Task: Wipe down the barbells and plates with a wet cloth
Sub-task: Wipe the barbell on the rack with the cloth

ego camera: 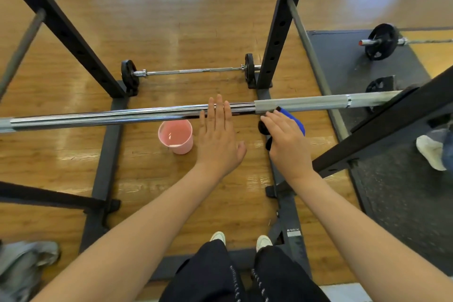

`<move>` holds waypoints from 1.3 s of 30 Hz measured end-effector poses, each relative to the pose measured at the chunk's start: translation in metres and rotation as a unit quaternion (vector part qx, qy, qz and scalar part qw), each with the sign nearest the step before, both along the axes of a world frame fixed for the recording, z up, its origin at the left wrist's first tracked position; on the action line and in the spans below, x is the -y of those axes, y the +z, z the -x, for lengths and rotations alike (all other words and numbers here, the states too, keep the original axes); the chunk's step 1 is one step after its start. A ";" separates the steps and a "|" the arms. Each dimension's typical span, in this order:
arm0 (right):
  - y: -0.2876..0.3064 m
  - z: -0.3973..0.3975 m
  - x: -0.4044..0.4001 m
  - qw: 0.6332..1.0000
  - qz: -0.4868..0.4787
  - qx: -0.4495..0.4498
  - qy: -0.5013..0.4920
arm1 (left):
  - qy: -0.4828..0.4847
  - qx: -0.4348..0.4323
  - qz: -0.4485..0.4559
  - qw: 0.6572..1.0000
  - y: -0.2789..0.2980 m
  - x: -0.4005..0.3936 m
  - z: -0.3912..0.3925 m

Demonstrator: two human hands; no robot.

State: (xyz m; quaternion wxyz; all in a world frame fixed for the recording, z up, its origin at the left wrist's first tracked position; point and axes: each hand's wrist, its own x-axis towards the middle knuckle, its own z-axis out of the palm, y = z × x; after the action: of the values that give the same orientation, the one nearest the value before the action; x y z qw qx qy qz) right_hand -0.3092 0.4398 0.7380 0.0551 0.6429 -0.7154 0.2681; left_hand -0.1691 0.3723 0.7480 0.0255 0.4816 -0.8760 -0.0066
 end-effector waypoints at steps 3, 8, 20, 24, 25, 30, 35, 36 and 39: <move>-0.003 0.017 -0.011 1.000 -0.008 0.004 0.020 | 0.005 -0.016 0.003 1.000 -0.007 -0.023 0.017; -0.014 0.050 -0.028 0.999 -0.012 -0.004 0.048 | 0.001 -0.007 0.015 1.000 -0.027 -0.063 0.054; -0.046 0.097 -0.064 0.996 -0.080 -0.023 0.012 | -0.077 0.006 -0.050 0.996 -0.042 -0.083 0.111; -0.051 0.095 -0.065 0.994 -0.106 -0.032 0.001 | -0.089 -0.008 -0.072 0.993 -0.050 -0.085 0.115; -0.050 0.094 -0.067 0.993 -0.114 -0.036 0.005 | -0.083 -0.020 -0.079 0.993 -0.050 -0.088 0.114; -0.041 0.103 -0.077 0.990 -0.129 -0.045 0.022 | -0.081 -0.033 -0.090 0.992 -0.045 -0.097 0.116; -0.048 0.117 -0.078 0.988 -0.138 -0.058 0.027 | -0.074 -0.033 -0.085 0.993 -0.043 -0.096 0.130; -0.051 0.120 -0.080 0.989 -0.135 -0.058 0.030 | -0.074 -0.023 -0.084 0.994 -0.046 -0.099 0.133; -0.063 0.129 -0.083 0.989 -0.127 -0.052 0.047 | -0.070 -0.035 -0.067 0.995 -0.067 -0.109 0.142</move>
State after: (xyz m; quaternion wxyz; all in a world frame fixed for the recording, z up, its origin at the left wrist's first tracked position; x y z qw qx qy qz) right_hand -0.4385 0.5228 0.6745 -0.0028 0.6907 -0.7087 0.1440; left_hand -0.3110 0.4814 0.6810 0.0230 0.4190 -0.9038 -0.0841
